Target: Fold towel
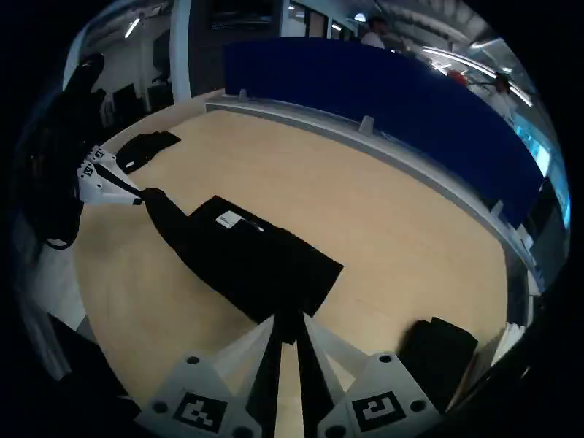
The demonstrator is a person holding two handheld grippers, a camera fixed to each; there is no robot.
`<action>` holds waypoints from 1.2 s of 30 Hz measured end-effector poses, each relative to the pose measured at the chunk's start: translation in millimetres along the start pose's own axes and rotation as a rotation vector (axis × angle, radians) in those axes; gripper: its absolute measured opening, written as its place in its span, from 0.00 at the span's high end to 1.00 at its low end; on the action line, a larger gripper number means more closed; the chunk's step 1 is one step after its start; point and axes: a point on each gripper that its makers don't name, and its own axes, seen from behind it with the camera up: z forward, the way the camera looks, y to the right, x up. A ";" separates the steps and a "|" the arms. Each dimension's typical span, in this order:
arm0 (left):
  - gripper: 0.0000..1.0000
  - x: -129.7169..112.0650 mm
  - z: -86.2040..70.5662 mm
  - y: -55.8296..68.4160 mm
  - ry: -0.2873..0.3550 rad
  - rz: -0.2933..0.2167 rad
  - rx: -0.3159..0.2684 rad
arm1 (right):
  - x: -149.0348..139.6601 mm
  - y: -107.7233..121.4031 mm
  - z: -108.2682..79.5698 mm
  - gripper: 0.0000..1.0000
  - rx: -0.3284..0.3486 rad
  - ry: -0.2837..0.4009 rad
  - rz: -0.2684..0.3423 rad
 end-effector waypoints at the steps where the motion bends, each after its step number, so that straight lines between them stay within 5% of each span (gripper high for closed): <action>1: 0.95 1.2 3.7 -2.3 -0.003 0.001 0.003 | 0.8 1.9 3.7 0.87 0.000 -0.003 0.002; 11: 0.95 7.1 35.9 -16.2 -0.032 0.002 0.005 | 3.6 17.3 33.9 0.87 -0.004 -0.029 0.032; 36: 0.95 -2.7 75.8 -23.4 -0.056 -0.012 0.002 | -9.0 29.8 73.5 0.87 -0.003 -0.072 0.088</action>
